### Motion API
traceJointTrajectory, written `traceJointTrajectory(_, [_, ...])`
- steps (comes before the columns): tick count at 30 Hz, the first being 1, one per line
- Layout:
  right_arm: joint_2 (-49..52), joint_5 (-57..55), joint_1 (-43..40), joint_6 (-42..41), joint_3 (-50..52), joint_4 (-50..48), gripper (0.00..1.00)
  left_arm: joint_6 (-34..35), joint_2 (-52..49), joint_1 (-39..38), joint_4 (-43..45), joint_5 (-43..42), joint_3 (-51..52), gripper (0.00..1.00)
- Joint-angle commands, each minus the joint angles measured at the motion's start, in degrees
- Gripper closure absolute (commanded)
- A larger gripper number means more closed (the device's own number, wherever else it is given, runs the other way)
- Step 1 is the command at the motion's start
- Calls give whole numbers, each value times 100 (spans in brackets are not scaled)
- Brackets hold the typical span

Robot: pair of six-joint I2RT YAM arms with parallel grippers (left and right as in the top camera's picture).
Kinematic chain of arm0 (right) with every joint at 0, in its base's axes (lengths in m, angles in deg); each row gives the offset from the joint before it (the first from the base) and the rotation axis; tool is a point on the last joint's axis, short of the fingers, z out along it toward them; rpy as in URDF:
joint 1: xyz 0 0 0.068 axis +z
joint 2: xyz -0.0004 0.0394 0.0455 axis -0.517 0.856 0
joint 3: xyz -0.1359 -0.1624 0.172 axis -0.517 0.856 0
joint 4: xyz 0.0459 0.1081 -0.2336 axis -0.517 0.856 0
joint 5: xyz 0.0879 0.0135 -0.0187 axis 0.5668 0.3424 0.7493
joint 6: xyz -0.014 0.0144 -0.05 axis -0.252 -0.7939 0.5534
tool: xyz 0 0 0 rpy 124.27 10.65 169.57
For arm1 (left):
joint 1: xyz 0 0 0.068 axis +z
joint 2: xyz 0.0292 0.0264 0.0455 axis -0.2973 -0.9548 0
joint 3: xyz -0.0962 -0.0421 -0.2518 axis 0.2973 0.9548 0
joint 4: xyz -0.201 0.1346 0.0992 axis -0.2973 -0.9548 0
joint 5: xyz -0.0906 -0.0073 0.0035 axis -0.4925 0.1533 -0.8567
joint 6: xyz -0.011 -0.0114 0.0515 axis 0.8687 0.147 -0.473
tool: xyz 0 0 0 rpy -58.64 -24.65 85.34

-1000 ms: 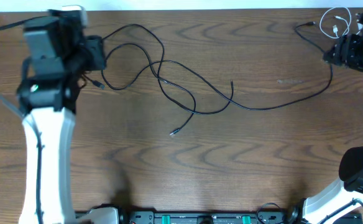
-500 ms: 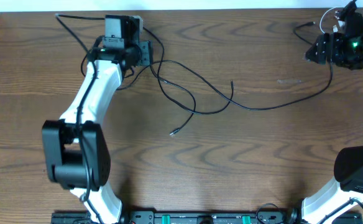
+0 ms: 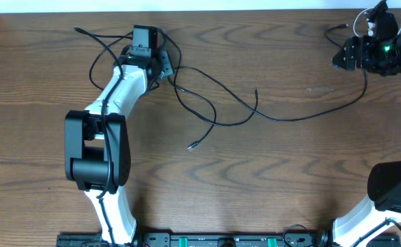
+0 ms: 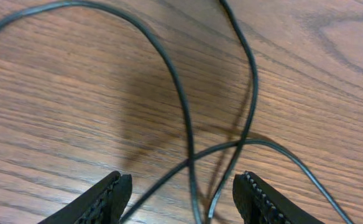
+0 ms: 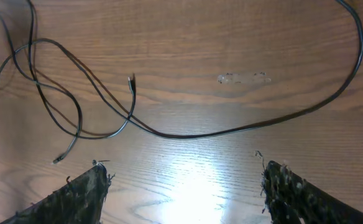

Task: Untangle cables

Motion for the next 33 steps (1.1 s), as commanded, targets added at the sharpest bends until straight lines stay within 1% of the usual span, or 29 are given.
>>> traceJointTrajectory(1, [44,-9,26,48,-11,7,22,483,2,-177,28,446,11,42])
traceJointTrajectory(6, [44,-9,26,48,-11,50,22,1209,-164,-372,232,1078,11,42])
traceJointTrajectory(12, [44,-9,26,50,-11,136,22,1915,-474,-433,542,1316,11,42])
traceJointTrajectory(16, [44,-9,31,90,-11,162,22,1934,-704,-433,885,1351,11,41])
traceJointTrajectory(24, [44,-9,52,107,22,173,23,1971,-1003,-428,1073,1373,11,41])
traceJointTrajectory(30, [44,-11,57,140,227,118,22,1971,-1137,-428,1082,1375,11,41])
traceJointTrajectory(32, [44,-9,59,153,354,42,22,1971,-1143,-428,1071,1373,11,43])
traceJointTrajectory(33, [44,-9,59,151,452,-11,23,1971,-1143,-431,1060,1373,11,46])
